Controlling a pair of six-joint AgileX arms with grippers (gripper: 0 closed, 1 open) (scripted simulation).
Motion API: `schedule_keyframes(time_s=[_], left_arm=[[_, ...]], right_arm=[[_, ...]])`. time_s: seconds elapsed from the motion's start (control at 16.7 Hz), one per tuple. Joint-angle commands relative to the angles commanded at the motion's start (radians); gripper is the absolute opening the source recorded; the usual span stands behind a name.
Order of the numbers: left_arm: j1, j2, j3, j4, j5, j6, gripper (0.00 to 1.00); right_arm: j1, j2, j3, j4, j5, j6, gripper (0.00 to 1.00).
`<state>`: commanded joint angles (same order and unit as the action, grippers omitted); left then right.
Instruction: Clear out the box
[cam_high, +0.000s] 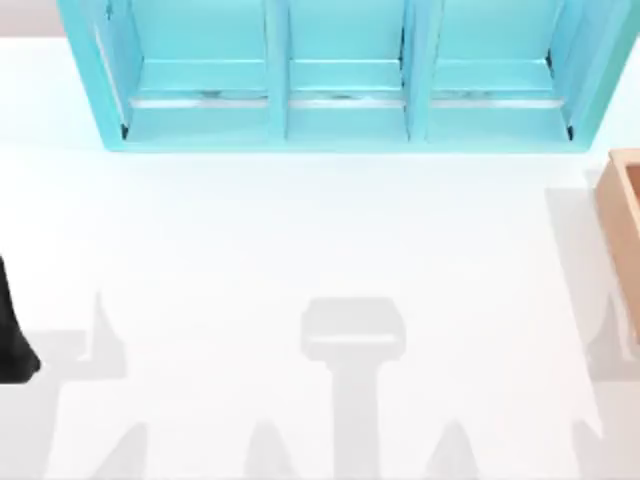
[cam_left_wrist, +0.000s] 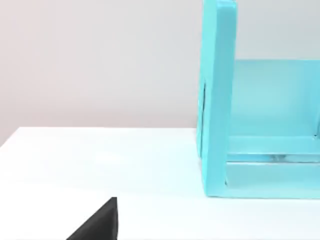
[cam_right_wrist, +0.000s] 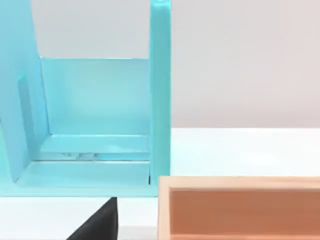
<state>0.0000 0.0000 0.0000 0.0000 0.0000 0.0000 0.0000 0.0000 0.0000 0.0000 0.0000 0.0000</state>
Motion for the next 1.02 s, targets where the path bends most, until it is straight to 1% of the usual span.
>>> schedule_keyframes(time_s=[0.24,0.42,0.72,1.02], left_arm=[[0.0,0.0,0.0,0.0,0.0,0.0,1.0],[0.0,0.0,0.0,0.0,0.0,0.0,1.0],[0.0,0.0,0.0,0.0,0.0,0.0,1.0],[0.0,0.0,0.0,0.0,0.0,0.0,1.0]], right_arm=[[-0.003,0.031,0.024,-0.026,-0.004,-0.01,1.0],[-0.019,0.156,0.124,-0.129,-0.015,-0.056,1.0],[-0.1,0.542,0.407,-0.414,-0.013,-0.15,1.0],[-0.223,0.947,0.731,-0.725,0.003,-0.217,1.0]])
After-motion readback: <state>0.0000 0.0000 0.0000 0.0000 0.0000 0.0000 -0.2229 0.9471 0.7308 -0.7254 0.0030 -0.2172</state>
